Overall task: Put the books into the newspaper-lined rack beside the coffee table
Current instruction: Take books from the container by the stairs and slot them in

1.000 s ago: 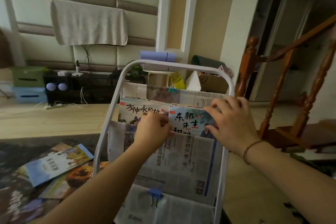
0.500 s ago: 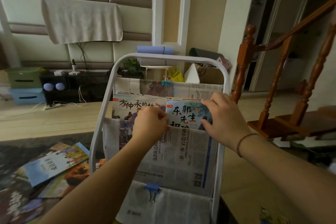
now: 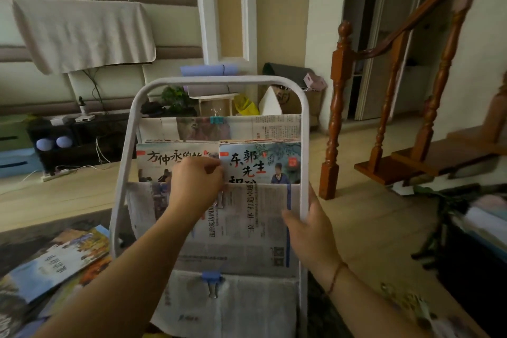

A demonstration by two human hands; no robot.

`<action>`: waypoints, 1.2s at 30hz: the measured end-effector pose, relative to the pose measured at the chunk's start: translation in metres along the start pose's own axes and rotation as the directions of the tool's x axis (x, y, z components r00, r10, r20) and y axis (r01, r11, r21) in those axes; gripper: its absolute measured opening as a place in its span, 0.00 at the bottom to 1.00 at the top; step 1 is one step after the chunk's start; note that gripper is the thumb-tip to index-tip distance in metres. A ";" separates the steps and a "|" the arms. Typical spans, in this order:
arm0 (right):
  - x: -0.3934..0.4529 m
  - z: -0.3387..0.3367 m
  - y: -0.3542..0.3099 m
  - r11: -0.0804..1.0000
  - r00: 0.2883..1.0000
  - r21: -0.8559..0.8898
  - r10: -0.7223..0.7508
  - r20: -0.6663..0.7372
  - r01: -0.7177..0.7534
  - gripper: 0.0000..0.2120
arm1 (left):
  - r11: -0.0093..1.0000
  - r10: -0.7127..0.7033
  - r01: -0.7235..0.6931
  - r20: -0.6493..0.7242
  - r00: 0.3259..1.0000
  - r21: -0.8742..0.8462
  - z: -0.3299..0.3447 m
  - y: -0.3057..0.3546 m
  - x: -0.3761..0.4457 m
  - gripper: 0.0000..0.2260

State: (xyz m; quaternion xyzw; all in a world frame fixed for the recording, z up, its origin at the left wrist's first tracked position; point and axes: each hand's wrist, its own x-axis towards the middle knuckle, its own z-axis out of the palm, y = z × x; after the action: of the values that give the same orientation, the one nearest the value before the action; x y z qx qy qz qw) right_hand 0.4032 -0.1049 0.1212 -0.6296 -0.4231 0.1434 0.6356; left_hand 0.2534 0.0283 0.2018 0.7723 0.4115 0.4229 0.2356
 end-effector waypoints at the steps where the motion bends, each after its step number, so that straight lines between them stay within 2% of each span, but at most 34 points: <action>1: 0.001 -0.001 0.001 1.000 1.000 -0.011 0.011 0.002 -0.011 0.22 | 1.000 0.008 -0.008 -0.009 1.000 0.028 0.000 0.003 -0.001 0.07; 6: -0.002 -0.002 -0.001 0.996 0.997 -0.049 0.074 0.031 -0.073 0.27 | 0.999 0.020 -0.018 -0.047 0.999 0.046 0.005 0.009 -0.009 0.07; 10: -0.001 -0.007 0.000 0.994 0.995 -0.056 0.093 0.040 -0.090 0.27 | 0.993 0.088 -0.084 -0.045 0.995 0.079 0.006 0.015 -0.022 0.07; 12: -0.005 -0.014 0.001 0.992 0.991 -0.056 0.113 0.076 -0.109 0.30 | 0.992 0.116 -0.107 -0.148 0.982 0.071 0.007 0.011 -0.022 0.07; 14: -0.016 -0.027 0.004 0.990 0.981 -0.075 0.127 0.150 -0.116 0.33 | 0.981 0.189 -0.167 -0.327 0.926 0.095 0.013 0.002 -0.020 0.12; 16: -0.028 -0.046 0.013 0.987 0.957 -0.112 0.139 0.256 -0.114 0.36 | 0.906 0.416 -0.406 -0.422 0.806 0.118 0.029 0.005 -0.031 0.13; 17: -0.035 -0.058 0.015 0.985 0.940 -0.130 0.149 0.306 -0.113 0.38 | 0.814 0.567 -0.562 -0.416 0.711 0.147 0.042 0.015 -0.040 0.13; 19: -0.044 -0.087 0.032 0.968 0.911 -0.218 0.198 0.362 -0.124 0.37 | 0.535 0.828 -0.824 -0.310 0.467 0.187 0.073 0.045 -0.069 0.10; 20: -0.046 -0.104 0.044 0.955 0.900 -0.261 0.234 0.368 -0.141 0.35 | 0.392 0.903 -0.906 -0.257 0.345 0.161 0.089 0.066 -0.084 0.10; 21: -0.048 -0.122 0.055 0.940 0.899 -0.299 0.266 0.349 -0.163 0.34 | 0.288 0.943 -0.953 -0.202 0.264 0.099 0.107 0.087 -0.098 0.10; 22: -0.049 -0.140 0.071 0.921 0.904 -0.341 0.299 0.307 -0.189 0.35 | 0.221 0.964 -0.975 -0.153 0.215 0.022 0.128 0.099 -0.110 0.10; 24: -0.052 -0.179 0.105 0.876 0.910 -0.413 0.358 0.208 -0.250 0.31 | 0.180 0.982 -0.976 -0.037 0.186 -0.124 0.176 0.108 -0.129 0.09; 26: -0.060 -0.222 0.146 0.838 0.892 -0.404 0.440 0.102 -0.367 0.21 | 0.224 0.972 -0.935 0.132 0.194 -0.276 0.228 0.112 -0.146 0.09; 28: -0.071 -0.260 0.191 0.803 0.853 -0.348 0.521 0.015 -0.484 0.23 | 0.361 0.887 -0.862 0.417 0.199 -0.356 0.276 0.119 -0.159 0.10; 30: -0.085 -0.291 0.238 0.749 0.794 -0.294 0.605 -0.063 -0.594 0.19 | 0.566 0.663 -0.784 0.706 0.250 -0.254 0.329 0.123 -0.167 0.15; 31: -0.092 -0.305 0.261 0.721 0.757 -0.252 0.647 -0.086 -0.645 0.17 | 0.625 0.534 -0.759 0.809 0.245 -0.182 0.356 0.121 -0.169 0.18; 33: -0.103 -0.326 0.305 0.661 0.675 -0.136 0.728 -0.120 -0.738 0.20 | 0.672 0.293 -0.734 0.946 0.138 -0.101 0.410 0.111 -0.171 0.22; 35: -0.105 -0.339 0.348 0.604 0.605 -0.057 0.784 -0.135 -0.795 0.25 | 0.705 0.106 -0.708 0.994 0.034 -0.051 0.462 0.095 -0.172 0.23; 36: -0.104 -0.344 0.368 0.577 0.575 -0.031 0.804 -0.152 -0.816 0.25 | 0.708 0.027 -0.706 1.000 0.002 -0.017 0.488 0.083 -0.173 0.24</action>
State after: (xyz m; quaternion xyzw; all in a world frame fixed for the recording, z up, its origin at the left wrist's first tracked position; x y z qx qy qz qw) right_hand 0.7172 -0.3516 -0.2032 -0.7910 -0.0555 0.3586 0.4926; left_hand 0.6500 -0.1695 -0.0780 0.9587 0.0134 -0.2652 0.1023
